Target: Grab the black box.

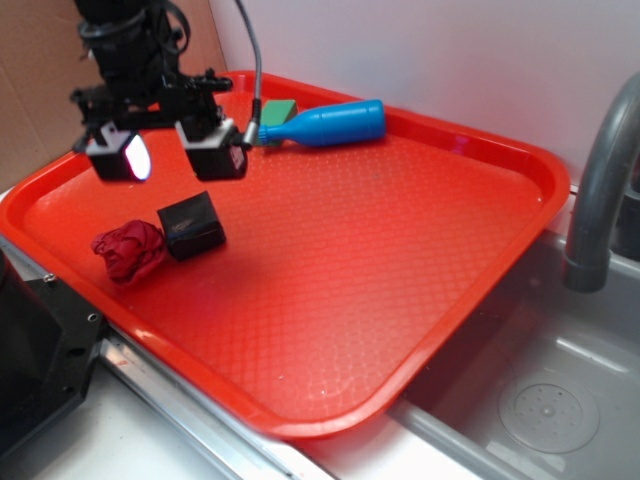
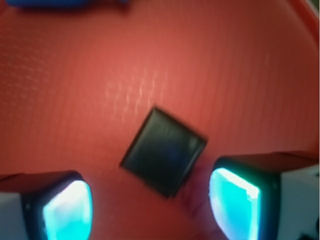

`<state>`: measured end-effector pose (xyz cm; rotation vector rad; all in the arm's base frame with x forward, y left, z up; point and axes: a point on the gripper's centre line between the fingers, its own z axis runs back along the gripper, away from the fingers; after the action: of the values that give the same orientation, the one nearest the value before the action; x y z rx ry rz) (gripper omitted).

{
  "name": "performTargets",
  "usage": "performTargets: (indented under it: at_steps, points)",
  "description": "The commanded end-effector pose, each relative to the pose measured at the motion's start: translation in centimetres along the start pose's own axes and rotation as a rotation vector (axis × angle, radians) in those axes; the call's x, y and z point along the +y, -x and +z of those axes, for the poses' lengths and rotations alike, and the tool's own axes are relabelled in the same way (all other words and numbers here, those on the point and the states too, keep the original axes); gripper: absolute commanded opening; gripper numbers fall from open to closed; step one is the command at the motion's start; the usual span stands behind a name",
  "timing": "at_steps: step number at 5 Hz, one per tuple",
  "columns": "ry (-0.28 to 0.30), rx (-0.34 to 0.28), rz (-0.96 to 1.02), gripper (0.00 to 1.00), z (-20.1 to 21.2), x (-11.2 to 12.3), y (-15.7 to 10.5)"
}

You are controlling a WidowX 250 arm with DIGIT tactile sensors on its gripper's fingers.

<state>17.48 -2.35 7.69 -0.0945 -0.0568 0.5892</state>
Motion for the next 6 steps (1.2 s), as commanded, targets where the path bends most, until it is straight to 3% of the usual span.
performTargets:
  at_steps: [1,2,4,6]
  points:
    - [0.061,-0.088,0.33,1.0,-2.1,-0.4,-0.3]
    - [0.013,-0.076,0.327,1.0,-2.8,0.0,-0.5]
    - [-0.072,0.026,0.384,1.0,-5.1,2.4,-0.2]
    - [-0.105,0.034,0.395,1.0,-6.2,3.3,-1.9]
